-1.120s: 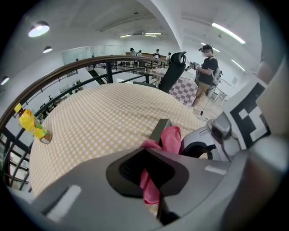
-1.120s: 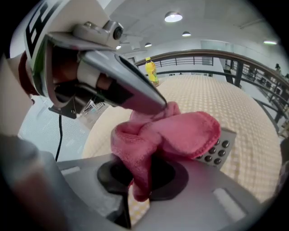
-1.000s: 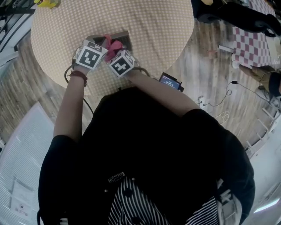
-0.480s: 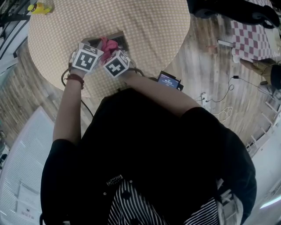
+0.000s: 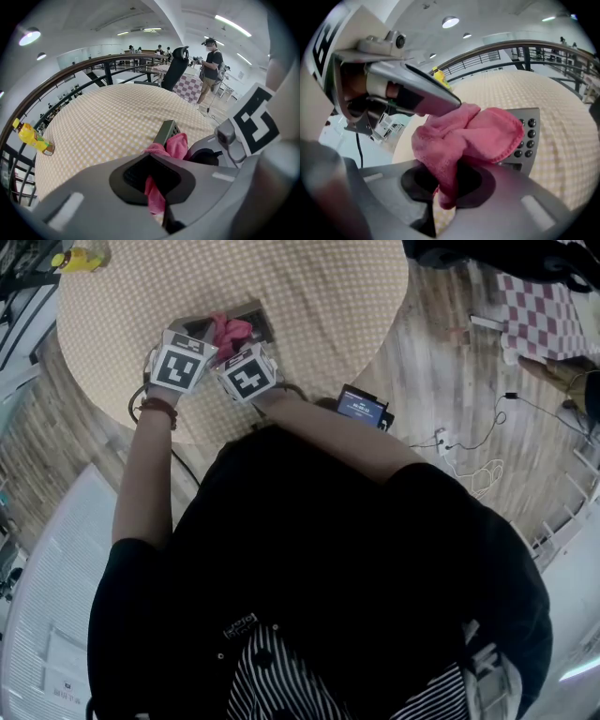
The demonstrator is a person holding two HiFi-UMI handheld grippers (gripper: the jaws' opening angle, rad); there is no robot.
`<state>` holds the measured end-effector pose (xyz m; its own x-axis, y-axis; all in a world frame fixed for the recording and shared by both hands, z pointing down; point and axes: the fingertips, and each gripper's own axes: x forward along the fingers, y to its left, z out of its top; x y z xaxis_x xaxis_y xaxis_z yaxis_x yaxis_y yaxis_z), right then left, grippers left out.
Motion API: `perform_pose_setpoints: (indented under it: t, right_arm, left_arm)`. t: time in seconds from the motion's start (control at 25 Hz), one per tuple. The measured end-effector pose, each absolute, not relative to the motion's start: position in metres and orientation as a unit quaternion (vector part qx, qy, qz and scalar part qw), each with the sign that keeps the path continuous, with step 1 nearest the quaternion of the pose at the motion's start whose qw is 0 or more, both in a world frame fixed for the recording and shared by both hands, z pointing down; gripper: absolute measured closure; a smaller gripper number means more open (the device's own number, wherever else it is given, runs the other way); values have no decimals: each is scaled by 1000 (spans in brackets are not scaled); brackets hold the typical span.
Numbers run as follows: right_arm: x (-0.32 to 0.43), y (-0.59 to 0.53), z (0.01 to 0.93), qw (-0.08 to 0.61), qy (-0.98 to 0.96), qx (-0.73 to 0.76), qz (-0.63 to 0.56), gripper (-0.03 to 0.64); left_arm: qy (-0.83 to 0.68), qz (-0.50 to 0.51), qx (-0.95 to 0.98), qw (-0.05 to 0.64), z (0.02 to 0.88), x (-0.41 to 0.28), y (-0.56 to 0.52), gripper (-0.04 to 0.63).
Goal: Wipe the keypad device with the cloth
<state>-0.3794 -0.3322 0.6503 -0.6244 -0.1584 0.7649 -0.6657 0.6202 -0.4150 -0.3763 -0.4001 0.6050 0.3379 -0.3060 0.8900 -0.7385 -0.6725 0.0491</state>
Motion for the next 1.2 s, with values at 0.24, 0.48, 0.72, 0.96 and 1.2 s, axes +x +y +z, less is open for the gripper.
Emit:
perform_pose_setpoints:
  t: [0.24,0.48,0.72,0.96,1.2]
  right_arm:
    - [-375,-320,664,374,-819,229,369,549]
    - [-391,-335,637,364,-857,211,297,549]
    - [-389,-336,636,353,-863,215,292,549]
    - [-380,-319,660,377,-859,198,283,549]
    - [-385,-319,656,392,-855,204,271,549]
  left_arm:
    - [-326,467,790,226,604,-374,-401,609]
    - [-331,469,788,224,604,-375,-400,611]
    - [-328,469,789,223,603,-368,-401,611]
    - [-328,466,790,225,604,-370,-403,611]
    - [-320,474,790,220,604,-371,-399,611]
